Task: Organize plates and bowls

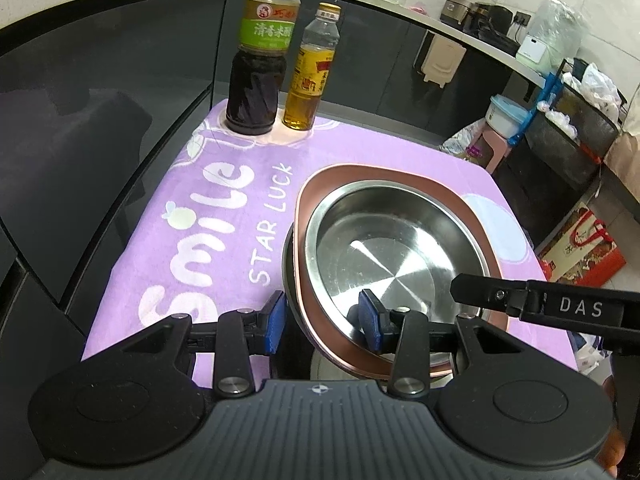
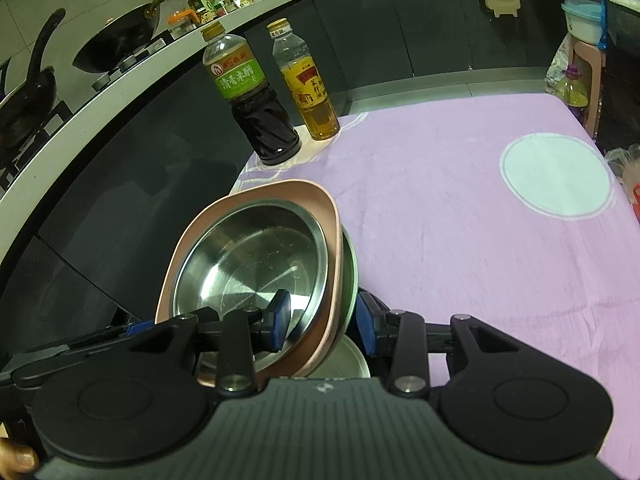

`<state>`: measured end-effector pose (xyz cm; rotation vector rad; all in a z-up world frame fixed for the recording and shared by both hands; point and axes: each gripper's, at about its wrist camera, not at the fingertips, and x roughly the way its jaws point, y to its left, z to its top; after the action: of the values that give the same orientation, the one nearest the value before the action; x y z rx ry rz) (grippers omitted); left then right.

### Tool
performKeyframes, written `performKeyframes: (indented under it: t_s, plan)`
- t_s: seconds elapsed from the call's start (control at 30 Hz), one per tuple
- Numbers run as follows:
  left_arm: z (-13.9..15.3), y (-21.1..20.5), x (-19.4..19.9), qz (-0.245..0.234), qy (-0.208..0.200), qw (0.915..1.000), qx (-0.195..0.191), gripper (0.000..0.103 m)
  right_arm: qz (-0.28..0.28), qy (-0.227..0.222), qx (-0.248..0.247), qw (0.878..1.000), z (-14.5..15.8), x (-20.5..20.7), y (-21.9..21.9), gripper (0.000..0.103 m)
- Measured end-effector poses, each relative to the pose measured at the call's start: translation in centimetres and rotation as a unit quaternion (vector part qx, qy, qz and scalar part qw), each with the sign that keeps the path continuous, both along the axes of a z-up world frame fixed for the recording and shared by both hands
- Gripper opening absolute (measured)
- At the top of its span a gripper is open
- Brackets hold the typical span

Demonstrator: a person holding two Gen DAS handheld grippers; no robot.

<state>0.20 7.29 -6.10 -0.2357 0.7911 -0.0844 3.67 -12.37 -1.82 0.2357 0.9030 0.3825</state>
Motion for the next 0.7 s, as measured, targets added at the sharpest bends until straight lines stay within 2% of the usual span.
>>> performKeyframes:
  t_s: [0.27,0.7]
  plan:
    - [-0.9,-0.7,-0.8,-0.015,0.011,0.9998,0.001,0.037,-0.007,0.002,-0.003,1.000,-0.6,-1.5,-0.8,0.036]
    - [-2.2,-1.4,-2.6,-0.033,0.042,0.9985,0.016,0.037,-0.005,0.033,-0.011,0.999,-2.2,-3.4,-1.5,0.036]
